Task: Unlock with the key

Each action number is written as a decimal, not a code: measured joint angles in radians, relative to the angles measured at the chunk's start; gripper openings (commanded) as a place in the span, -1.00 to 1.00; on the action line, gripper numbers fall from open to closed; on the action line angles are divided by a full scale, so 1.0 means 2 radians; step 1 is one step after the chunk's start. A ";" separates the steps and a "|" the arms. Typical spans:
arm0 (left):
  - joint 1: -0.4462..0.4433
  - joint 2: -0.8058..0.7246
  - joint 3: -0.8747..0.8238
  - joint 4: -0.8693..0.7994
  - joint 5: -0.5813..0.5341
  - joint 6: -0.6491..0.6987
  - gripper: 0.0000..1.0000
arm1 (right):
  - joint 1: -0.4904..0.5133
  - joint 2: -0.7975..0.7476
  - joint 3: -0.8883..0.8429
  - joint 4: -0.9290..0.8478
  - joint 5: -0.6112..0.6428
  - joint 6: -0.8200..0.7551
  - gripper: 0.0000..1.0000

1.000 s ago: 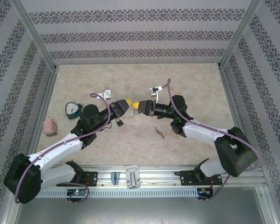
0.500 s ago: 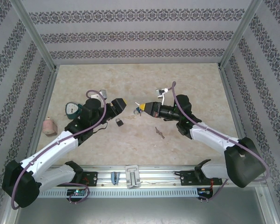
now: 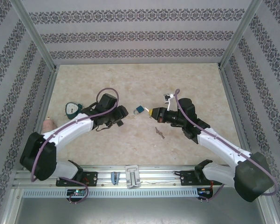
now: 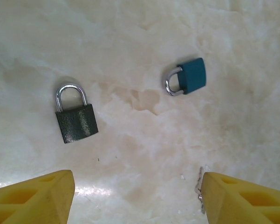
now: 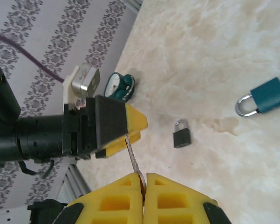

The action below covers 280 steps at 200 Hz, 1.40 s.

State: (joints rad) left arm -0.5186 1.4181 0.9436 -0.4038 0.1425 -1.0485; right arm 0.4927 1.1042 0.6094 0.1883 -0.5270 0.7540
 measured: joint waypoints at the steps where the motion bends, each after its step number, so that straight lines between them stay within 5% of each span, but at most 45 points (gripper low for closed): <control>1: 0.000 0.001 0.002 -0.001 0.000 0.000 0.41 | 0.000 0.000 -0.001 -0.001 0.000 0.000 -1.00; 86: 0.008 0.165 0.137 -0.128 -0.023 -0.013 0.36 | 0.000 -0.026 -0.031 -0.026 0.034 -0.007 -1.00; 280: 0.009 0.203 0.138 -0.133 -0.021 -0.032 0.42 | 0.000 -0.013 -0.039 -0.023 0.048 -0.011 -1.00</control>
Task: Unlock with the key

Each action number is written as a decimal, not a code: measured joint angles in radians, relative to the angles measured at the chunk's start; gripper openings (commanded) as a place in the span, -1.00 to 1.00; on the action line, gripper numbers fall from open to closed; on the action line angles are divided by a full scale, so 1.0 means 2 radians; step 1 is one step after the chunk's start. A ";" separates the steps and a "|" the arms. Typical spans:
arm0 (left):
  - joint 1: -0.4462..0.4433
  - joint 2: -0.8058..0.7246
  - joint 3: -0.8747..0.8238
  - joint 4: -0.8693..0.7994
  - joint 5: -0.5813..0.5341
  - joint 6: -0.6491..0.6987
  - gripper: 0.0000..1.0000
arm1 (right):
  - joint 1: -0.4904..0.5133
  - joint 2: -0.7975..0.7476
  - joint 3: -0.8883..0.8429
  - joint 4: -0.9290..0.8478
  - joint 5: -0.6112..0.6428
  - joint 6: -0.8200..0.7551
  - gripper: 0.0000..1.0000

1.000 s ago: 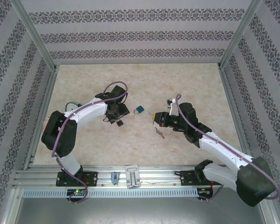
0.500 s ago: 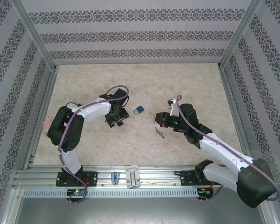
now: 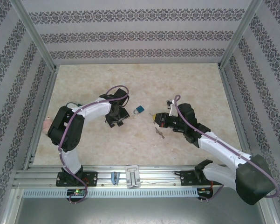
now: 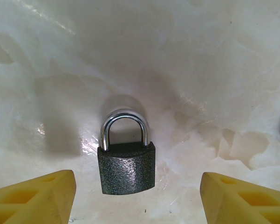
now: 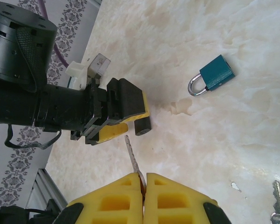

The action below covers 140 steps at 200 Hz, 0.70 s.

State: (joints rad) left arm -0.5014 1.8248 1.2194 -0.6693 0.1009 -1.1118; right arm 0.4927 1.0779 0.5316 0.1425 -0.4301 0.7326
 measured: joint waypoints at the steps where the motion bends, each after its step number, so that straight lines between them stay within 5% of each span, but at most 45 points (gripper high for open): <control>1: 0.000 0.000 0.000 0.000 0.000 0.000 0.41 | 0.000 0.000 0.000 0.000 0.000 0.000 -1.00; 140: 0.003 0.016 -0.002 0.008 0.005 0.000 0.33 | 0.000 0.029 0.000 0.017 0.002 0.000 -1.00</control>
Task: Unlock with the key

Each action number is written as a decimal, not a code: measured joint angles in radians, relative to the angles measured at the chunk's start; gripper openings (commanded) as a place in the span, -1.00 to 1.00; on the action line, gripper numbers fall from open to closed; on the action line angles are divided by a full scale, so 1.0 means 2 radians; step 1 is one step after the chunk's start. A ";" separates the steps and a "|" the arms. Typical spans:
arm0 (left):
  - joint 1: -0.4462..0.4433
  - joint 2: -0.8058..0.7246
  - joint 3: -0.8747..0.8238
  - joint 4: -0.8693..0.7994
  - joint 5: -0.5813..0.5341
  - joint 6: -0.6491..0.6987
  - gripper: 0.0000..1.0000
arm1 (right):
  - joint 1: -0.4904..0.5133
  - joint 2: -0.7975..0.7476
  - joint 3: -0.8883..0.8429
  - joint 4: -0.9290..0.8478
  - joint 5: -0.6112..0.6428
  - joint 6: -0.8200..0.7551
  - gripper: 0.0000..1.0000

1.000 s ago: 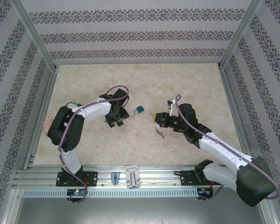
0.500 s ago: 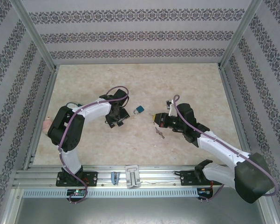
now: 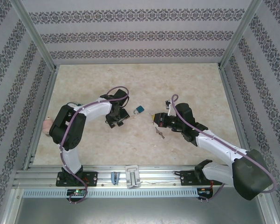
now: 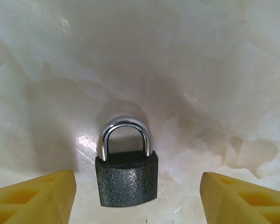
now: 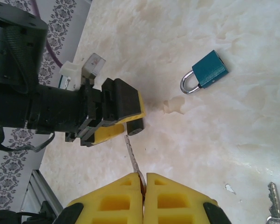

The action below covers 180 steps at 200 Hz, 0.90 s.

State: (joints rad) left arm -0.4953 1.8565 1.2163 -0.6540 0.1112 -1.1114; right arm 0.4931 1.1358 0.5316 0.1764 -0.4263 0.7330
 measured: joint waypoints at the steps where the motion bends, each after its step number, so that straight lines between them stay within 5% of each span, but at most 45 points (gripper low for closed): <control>1: 0.000 0.000 0.000 0.000 0.000 0.000 0.32 | 0.000 0.000 0.000 0.000 0.000 0.000 -1.00; 69: 0.000 0.020 0.015 -0.017 -0.006 0.002 0.07 | 0.000 0.000 0.000 0.000 0.000 0.000 -1.00; 108: 0.002 0.022 0.015 -0.027 -0.006 0.003 -0.28 | 0.000 0.000 0.000 0.000 0.000 0.000 -1.00; 180: 0.007 0.024 0.016 -0.030 0.005 0.006 -0.37 | 0.000 0.000 -0.001 0.001 0.002 0.000 -1.00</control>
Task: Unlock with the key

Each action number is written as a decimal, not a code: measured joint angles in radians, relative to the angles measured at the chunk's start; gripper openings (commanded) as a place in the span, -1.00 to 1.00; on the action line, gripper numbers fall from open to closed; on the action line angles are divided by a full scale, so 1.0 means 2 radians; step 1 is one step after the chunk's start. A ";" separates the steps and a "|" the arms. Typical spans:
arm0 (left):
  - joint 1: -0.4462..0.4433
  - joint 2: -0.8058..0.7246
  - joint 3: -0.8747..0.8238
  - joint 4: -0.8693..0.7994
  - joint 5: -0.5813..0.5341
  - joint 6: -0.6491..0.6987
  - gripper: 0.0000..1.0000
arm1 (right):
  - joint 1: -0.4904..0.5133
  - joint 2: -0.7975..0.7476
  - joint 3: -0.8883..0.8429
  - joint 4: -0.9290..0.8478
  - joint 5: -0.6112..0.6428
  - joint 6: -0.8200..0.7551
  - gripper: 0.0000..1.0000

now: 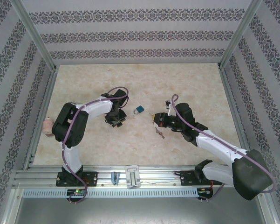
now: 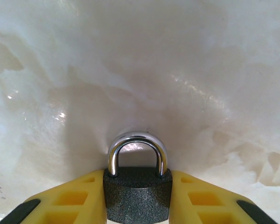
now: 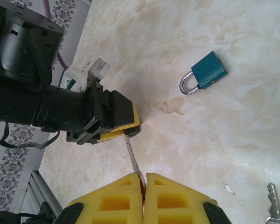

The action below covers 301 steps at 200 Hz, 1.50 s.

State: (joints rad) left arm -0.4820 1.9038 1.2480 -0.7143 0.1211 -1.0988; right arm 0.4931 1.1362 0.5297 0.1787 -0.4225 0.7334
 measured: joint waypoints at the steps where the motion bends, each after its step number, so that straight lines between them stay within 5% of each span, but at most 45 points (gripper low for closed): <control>1: 0.000 0.000 0.000 0.000 0.000 0.000 -0.37 | 0.000 0.000 0.000 0.000 0.000 0.000 -1.00; 167: 0.000 -0.080 0.007 0.032 -0.010 0.029 -0.35 | 0.060 0.033 -0.007 0.039 0.032 -0.002 -1.00; 301: -0.002 -0.201 -0.055 0.086 0.001 -0.047 -0.31 | 0.153 0.151 -0.007 0.232 0.126 -0.006 -1.00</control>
State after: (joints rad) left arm -0.4850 1.5009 1.1381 -0.5415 0.1226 -1.1927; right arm 0.7986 1.4380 0.5148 0.6422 -0.1699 0.7212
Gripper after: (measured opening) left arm 0.348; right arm 0.058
